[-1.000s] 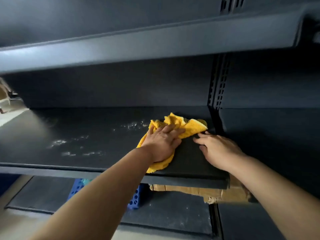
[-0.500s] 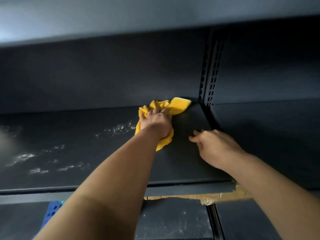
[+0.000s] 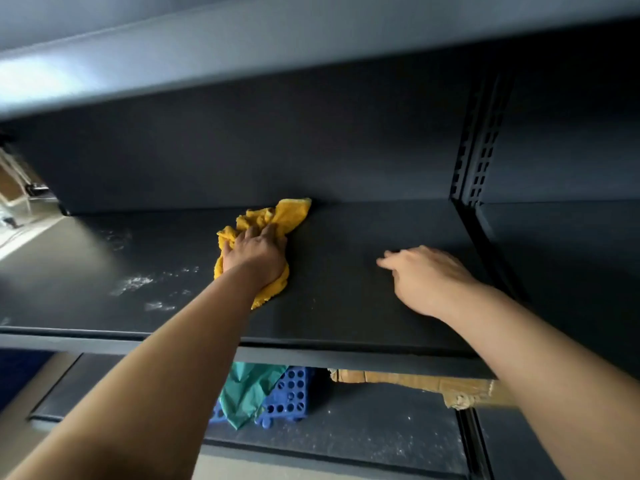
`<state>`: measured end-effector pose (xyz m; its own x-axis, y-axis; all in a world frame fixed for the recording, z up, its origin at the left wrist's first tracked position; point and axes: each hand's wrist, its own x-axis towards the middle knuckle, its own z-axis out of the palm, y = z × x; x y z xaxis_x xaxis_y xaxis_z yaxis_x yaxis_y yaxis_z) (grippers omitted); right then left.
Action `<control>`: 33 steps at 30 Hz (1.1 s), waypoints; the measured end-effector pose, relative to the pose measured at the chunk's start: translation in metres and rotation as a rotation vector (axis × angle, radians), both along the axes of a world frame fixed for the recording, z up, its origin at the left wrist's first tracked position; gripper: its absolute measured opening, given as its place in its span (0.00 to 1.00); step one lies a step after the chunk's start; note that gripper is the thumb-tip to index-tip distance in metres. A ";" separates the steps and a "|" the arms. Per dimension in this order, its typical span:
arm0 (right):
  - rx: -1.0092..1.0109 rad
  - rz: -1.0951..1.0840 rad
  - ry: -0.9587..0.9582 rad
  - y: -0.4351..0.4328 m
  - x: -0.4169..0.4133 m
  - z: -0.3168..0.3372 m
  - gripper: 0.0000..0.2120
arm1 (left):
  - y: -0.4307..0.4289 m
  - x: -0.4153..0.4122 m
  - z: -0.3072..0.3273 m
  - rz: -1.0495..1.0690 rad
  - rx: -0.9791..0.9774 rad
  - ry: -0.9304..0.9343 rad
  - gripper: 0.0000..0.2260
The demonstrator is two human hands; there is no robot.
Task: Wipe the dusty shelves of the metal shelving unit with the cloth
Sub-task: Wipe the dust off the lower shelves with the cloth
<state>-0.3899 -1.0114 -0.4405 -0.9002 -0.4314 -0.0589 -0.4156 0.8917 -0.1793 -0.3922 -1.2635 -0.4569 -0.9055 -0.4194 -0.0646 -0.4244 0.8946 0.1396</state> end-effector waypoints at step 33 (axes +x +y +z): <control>-0.084 0.054 -0.187 0.010 0.017 -0.003 0.31 | 0.031 0.065 0.093 -0.195 -0.013 0.493 0.19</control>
